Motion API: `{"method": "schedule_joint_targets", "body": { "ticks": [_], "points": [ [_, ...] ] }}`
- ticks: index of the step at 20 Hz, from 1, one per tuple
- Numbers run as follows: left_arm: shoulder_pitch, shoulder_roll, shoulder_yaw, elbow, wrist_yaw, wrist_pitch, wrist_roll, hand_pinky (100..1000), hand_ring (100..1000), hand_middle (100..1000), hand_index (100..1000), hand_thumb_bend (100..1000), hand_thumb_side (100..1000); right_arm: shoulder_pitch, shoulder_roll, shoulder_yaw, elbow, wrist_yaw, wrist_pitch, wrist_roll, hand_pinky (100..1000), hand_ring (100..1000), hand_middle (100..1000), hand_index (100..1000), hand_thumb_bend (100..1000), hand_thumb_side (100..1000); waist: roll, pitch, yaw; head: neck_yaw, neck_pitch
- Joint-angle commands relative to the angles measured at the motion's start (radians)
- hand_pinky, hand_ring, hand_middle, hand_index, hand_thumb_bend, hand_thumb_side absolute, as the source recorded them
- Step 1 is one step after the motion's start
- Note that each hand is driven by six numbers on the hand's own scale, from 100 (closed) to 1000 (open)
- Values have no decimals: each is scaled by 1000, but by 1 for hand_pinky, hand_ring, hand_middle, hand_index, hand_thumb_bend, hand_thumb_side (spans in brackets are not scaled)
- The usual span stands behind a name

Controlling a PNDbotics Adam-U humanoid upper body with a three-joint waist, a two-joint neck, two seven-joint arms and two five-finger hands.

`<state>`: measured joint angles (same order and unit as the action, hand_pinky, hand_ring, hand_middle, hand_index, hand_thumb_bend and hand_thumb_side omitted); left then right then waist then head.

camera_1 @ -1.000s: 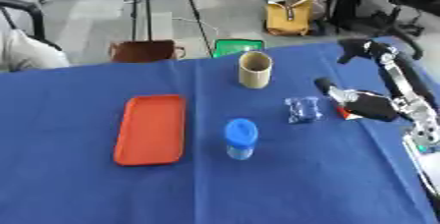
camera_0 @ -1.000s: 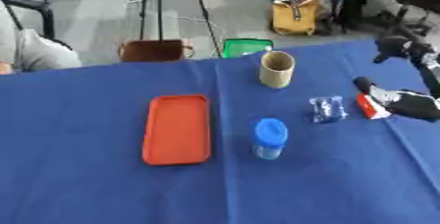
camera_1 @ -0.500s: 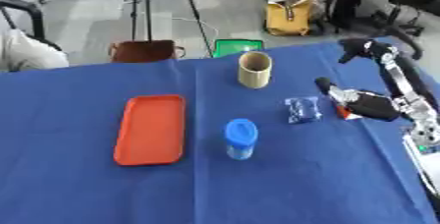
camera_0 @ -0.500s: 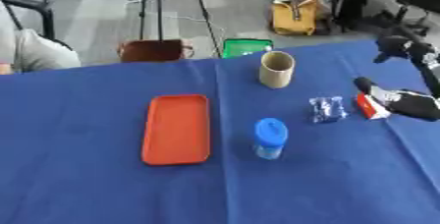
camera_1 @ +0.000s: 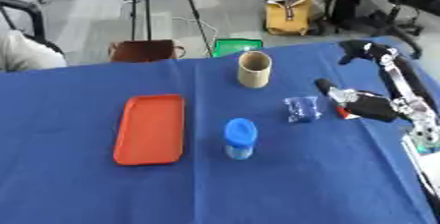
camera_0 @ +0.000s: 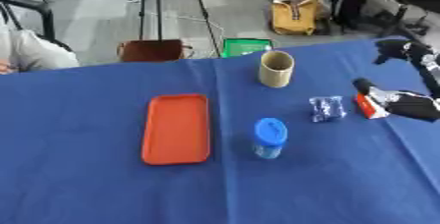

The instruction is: Pick up objects on the table and place them in the box.

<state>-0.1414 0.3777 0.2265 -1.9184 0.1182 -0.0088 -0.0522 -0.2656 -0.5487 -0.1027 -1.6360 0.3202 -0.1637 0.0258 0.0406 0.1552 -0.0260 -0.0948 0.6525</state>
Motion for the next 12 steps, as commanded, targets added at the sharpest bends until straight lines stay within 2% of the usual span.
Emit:
{"method": "schedule_joint_targets", "body": {
  "ticks": [1,2,3,8,12],
  "points": [
    [-6,21,13,-15,-2,-1,2,424,641,664,843,502,868,-18,-29,-20,22,51,27,-6,892,836,596,847,565,413,-4,-15,0,-1,3],
    [-6,21,13,-16,-2,-1,2,424,641,664,843,502,868,-19,-29,-20,27,62,29,-8,892,836,596,847,565,413,-4,-15,0,0,2],
    [-5,21,12,-15,-2,-1,2,424,641,664,843,500,870,-19,-33,-22,44,82,41,-5,906,849,636,867,582,418,-3,-15,0,0,4],
    [-5,21,11,-15,-2,-1,0,424,641,664,843,499,871,-36,-41,-30,116,219,90,0,912,850,644,884,622,415,-1,-15,-2,0,7],
    [-5,21,11,-15,-2,-2,0,424,641,664,843,499,870,-47,-41,-32,153,289,115,-6,913,848,644,888,627,415,0,-16,-2,-1,6]
  ]
}}
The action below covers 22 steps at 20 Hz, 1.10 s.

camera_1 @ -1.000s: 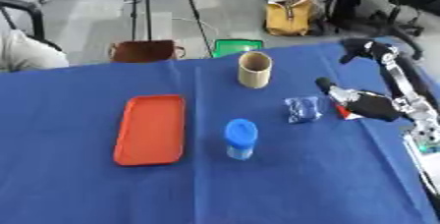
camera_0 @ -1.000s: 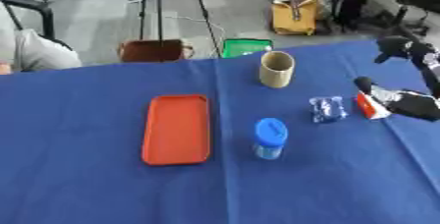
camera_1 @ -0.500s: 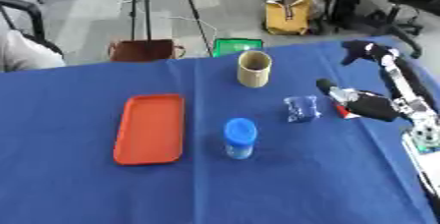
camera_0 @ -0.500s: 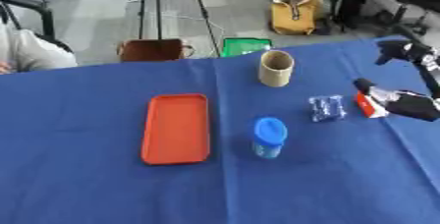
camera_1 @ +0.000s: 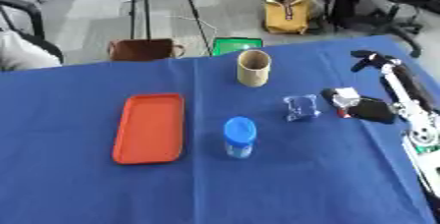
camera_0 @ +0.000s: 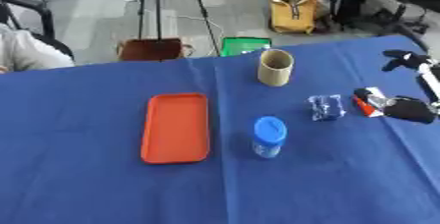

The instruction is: Pick up objects on the table and place them in the box.

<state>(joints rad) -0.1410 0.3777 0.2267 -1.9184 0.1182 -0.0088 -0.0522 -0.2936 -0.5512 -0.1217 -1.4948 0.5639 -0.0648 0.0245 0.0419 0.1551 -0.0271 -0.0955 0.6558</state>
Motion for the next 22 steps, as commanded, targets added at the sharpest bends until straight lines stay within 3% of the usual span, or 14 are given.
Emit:
{"method": "schedule_joint_targets", "body": {
  "ticks": [1,9,11,22],
  "points": [
    [-5,21,11,-15,-2,-2,0,424,641,665,843,498,871,-19,-38,-13,22,60,23,-6,911,847,644,889,625,416,-1,-17,0,0,3],
    [-4,20,11,-15,-2,-2,1,424,641,664,843,497,872,-28,-35,-16,127,156,44,-25,909,841,635,892,620,414,0,-17,1,0,-1],
    [-4,19,11,-15,-2,-2,2,424,641,664,842,497,873,-30,-35,-17,139,165,42,-30,906,837,630,890,609,384,0,-16,0,0,-1],
    [-3,17,11,-15,-1,-2,2,424,641,664,841,494,876,-64,-39,-25,232,178,46,-60,899,830,615,882,592,408,4,-16,1,-2,-3]
  ]
}}
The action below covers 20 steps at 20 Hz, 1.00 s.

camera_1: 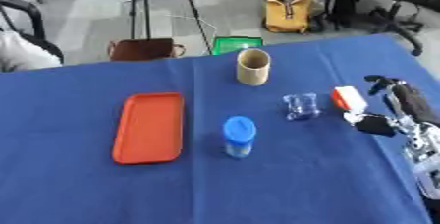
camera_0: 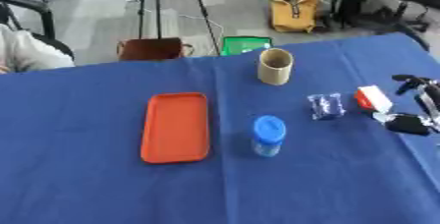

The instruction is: Pick up objects on the table and place them in the box.

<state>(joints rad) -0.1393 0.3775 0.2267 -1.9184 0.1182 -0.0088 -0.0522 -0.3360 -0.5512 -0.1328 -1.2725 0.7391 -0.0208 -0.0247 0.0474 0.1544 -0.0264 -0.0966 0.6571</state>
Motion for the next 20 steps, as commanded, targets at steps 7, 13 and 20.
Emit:
{"method": "schedule_joint_targets", "body": {
  "ticks": [7,13,20],
  "points": [
    [-4,15,11,-15,0,-2,2,424,641,664,841,493,877,-52,-42,-17,59,-15,3,-23,896,828,611,879,584,408,1,-15,2,-3,-4],
    [-4,15,10,-15,0,-3,2,424,641,664,841,493,877,-74,-46,-15,95,-22,1,-25,895,827,609,877,556,395,2,-15,3,-4,-5],
    [-5,14,8,-15,2,-2,-1,425,641,664,841,491,879,-105,-52,2,146,-6,-10,-16,895,825,607,880,545,387,2,-16,5,-7,-4]
  ]
}}
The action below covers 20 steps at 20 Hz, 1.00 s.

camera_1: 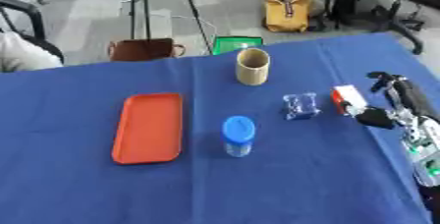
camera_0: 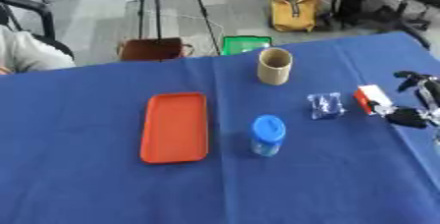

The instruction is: Pick up objects on the table and place them in the box.

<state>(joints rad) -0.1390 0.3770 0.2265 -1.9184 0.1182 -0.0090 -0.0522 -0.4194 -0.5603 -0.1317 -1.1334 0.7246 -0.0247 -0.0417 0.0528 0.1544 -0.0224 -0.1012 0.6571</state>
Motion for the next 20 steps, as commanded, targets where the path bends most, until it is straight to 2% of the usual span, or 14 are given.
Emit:
{"method": "schedule_joint_targets", "body": {
  "ticks": [1,20],
  "points": [
    [-5,14,8,-15,2,-2,-1,425,641,664,841,491,879,-25,-44,3,14,12,-8,2,895,825,607,880,545,387,-4,-16,2,-2,-4],
    [-4,13,5,-14,4,-3,-3,425,641,664,840,490,879,-97,-56,23,132,28,-28,10,893,820,594,877,498,358,1,-21,6,-9,-4]
  ]
}}
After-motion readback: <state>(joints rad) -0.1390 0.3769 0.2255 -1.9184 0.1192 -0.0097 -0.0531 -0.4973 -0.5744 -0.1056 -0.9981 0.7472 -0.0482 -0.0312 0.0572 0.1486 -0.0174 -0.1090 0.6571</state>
